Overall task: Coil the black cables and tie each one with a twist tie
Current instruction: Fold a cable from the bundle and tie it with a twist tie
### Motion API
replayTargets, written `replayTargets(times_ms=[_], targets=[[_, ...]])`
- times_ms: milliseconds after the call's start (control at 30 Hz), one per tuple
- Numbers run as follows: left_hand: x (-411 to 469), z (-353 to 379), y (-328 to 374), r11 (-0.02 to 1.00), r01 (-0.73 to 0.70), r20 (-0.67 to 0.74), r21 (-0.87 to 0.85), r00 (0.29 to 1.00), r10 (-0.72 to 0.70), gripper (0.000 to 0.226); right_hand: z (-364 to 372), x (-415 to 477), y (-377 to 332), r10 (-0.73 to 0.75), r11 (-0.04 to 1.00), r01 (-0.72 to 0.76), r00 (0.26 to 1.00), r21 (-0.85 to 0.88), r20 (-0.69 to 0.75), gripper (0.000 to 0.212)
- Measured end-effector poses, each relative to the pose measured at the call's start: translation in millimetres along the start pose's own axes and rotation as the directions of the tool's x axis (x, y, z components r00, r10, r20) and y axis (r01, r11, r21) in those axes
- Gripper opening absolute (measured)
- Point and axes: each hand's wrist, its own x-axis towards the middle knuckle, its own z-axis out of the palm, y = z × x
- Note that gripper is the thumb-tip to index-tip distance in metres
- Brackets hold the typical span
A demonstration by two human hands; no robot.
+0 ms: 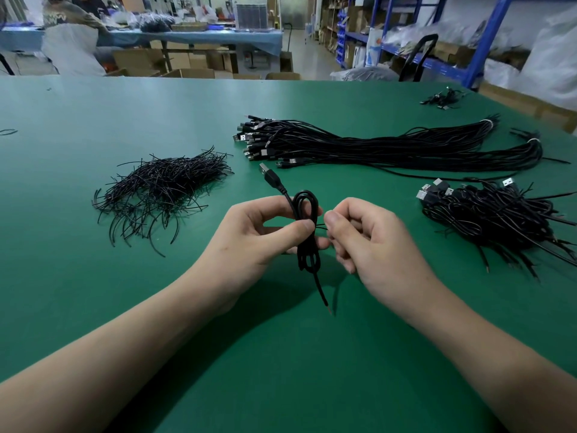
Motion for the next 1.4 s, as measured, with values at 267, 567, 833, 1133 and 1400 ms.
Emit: replayTargets(times_ms=[267, 567, 833, 1133, 1400], targets=[[1, -1, -1, 0.997, 0.022, 0.015, -0.075, 1.000, -0.021, 0.028, 2, 0, 2, 0.057, 0.997, -0.056, 0.998, 0.047, -0.005, 0.029], [1, -7, 2, 0.988, 0.061, 0.129, -0.144, 0.991, -0.042, 0.019, -1, 2, -1, 0.052, 0.999, -0.052, 0.999, 0.001, -0.004, 0.030], [1, -10, 5, 0.978, 0.090, 0.210, -0.190, 0.977, -0.049, 0.019, -1, 2, -1, 0.058, 0.989, -0.063, 0.997, 0.134, 0.047, 0.030], [2, -2, 3, 0.976, 0.058, 0.074, -0.212, 0.996, -0.043, 0.016, -1, 2, -6, 0.125, 0.961, -0.131, 0.991, 0.243, 0.041, 0.027], [1, -2, 0, 0.999, 0.020, 0.008, -0.035, 1.000, -0.019, 0.029, -3, 1, -1, -0.014, 0.993, 0.006, 0.998, -0.117, -0.061, 0.030]])
